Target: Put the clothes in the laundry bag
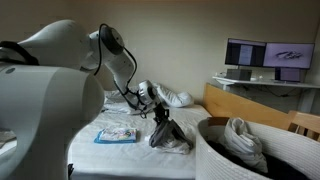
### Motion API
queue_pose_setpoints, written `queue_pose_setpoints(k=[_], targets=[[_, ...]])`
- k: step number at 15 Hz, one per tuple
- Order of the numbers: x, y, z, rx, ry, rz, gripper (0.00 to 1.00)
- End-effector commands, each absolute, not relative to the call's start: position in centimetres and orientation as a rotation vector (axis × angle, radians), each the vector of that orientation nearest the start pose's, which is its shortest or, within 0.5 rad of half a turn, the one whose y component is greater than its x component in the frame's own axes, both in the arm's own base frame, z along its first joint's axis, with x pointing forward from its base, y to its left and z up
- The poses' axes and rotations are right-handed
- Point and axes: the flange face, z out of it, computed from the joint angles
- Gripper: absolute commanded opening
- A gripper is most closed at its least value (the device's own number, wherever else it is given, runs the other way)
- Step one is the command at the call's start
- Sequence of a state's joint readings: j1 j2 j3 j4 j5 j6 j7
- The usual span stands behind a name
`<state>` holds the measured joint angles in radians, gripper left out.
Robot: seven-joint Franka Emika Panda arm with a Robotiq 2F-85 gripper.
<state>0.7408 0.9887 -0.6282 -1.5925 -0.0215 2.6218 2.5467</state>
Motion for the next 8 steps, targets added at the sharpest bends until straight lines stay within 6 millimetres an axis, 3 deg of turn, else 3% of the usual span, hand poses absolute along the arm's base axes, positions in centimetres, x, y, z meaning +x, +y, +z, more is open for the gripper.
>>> queue_pose_setpoints(k=[1, 8], targets=[[71.5, 13.8, 19.7, -1.430, 2.619, -0.751, 0.10], [75.9, 10.0, 27.6, -1.305, 2.669, -0.661, 0.10]])
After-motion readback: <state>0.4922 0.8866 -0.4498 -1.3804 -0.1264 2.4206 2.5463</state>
